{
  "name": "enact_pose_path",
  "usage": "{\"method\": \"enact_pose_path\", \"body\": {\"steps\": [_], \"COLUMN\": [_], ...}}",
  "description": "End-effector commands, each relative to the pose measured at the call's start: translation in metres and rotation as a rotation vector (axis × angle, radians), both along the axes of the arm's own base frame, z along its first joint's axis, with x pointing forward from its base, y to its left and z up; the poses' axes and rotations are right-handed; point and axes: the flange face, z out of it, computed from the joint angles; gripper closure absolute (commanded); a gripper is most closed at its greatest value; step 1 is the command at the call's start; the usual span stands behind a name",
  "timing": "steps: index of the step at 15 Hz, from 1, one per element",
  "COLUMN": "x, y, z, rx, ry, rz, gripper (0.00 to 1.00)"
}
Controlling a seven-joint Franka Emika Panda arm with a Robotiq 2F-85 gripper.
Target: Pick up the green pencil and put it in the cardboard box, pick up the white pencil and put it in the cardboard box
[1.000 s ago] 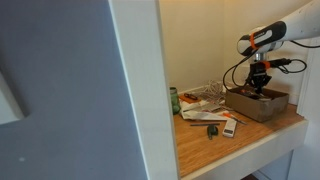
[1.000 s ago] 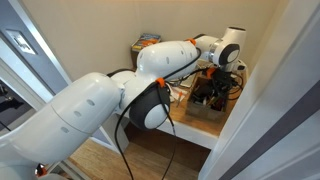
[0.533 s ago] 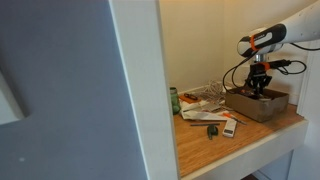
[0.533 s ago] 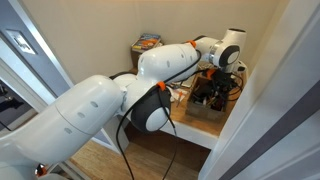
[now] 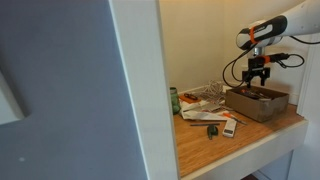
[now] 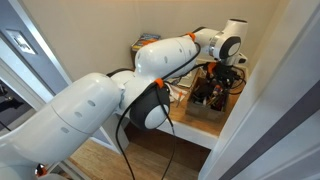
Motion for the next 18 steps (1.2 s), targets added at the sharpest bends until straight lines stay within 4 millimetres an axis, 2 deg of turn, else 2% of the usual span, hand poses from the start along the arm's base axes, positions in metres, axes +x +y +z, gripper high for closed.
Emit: {"method": "enact_pose_path", "body": {"steps": [1,6,12,14,15,18], "x": [-0.004,-0.003,0.018,0.015,0.019,0.020], "y": [0.009,0.026,0.067,0.082,0.073,0.086], "z": [0.031,0.048,0.059,0.056,0.050,0.049], "rx": [0.035,0.068,0.011,0.025,0.032,0.030], "ry": [0.022,0.042,0.003,0.067,0.018,0.038], "rz": [0.079,0.238,0.291,0.326,0.301,0.318], "gripper": [0.00,0.00,0.00,0.00,0.00,0.00]}}
